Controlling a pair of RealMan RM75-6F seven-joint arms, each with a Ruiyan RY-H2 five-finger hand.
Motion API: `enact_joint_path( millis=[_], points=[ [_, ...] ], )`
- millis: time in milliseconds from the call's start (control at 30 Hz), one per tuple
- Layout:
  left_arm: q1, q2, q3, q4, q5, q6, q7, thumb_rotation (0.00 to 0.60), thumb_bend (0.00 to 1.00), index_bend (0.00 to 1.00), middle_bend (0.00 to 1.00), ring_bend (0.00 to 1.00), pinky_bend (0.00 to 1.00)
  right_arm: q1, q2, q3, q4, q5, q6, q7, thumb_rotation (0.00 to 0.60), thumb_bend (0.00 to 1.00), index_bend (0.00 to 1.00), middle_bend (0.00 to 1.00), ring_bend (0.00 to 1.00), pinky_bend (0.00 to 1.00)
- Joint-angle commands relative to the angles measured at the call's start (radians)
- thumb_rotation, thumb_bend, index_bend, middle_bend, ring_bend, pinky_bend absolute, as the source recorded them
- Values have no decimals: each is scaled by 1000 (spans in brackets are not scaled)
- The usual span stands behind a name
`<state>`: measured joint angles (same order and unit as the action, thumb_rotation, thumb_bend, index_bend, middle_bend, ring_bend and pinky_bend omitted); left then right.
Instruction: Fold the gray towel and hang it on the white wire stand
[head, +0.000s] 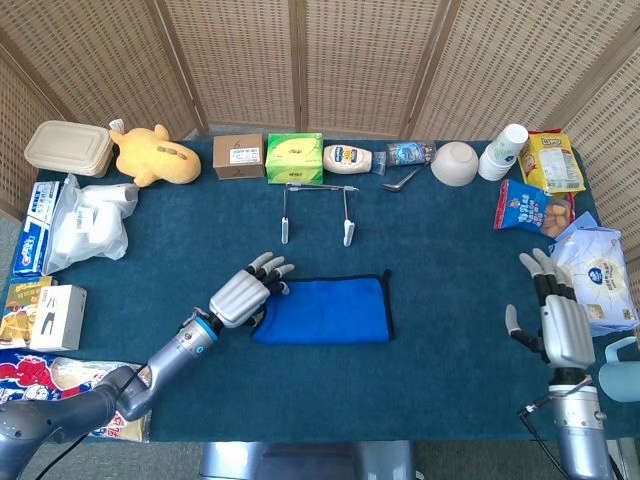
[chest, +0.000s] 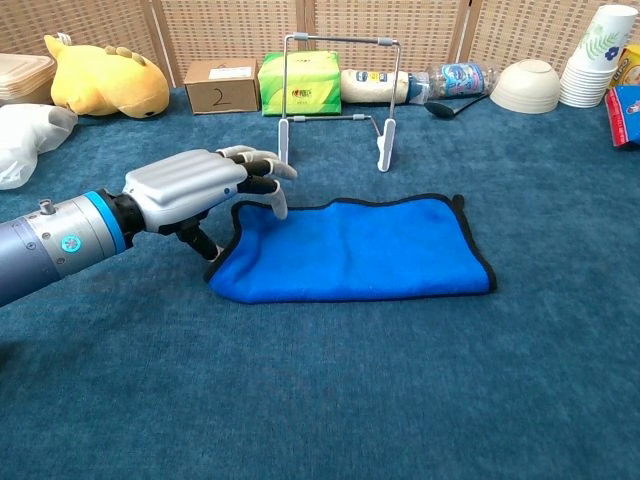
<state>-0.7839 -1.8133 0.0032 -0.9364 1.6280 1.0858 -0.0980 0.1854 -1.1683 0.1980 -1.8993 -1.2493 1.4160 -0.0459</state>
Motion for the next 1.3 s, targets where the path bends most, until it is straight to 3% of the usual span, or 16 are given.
enact_joint_path(
  millis=[33, 167, 367, 600, 1100, 1300],
  points=[
    [-4, -9, 4, 18, 16, 17, -21, 600, 459, 404, 168, 0, 0, -3, 2, 0, 1, -1, 2, 5, 600, 483, 38, 0, 0, 0],
    [-9, -9, 11, 25, 23, 13, -30, 600, 558, 470, 185, 0, 0, -4, 4, 1, 2, -3, 2, 11, 600, 481, 38, 0, 0, 0],
    [-12, 4, 8, 17, 24, 19, -34, 600, 624, 501, 193, 0, 0, -7, 8, 3, -1, -2, 4, 14, 600, 483, 38, 0, 0, 0],
    [-12, 26, -2, -10, 23, 38, -36, 600, 644, 546, 211, 13, 0, -9, 6, 6, -1, 1, 8, 19, 600, 482, 39, 0, 0, 0],
    [34, 129, -24, -176, -7, 97, -35, 600, 645, 659, 284, 70, 0, -9, 0, 9, 12, 0, 4, 34, 600, 480, 38, 0, 0, 0],
    [32, 153, -50, -234, -19, 104, -36, 600, 645, 709, 355, 157, 0, -11, -3, 9, 19, -3, 5, 44, 600, 479, 39, 0, 0, 0]
  ],
)
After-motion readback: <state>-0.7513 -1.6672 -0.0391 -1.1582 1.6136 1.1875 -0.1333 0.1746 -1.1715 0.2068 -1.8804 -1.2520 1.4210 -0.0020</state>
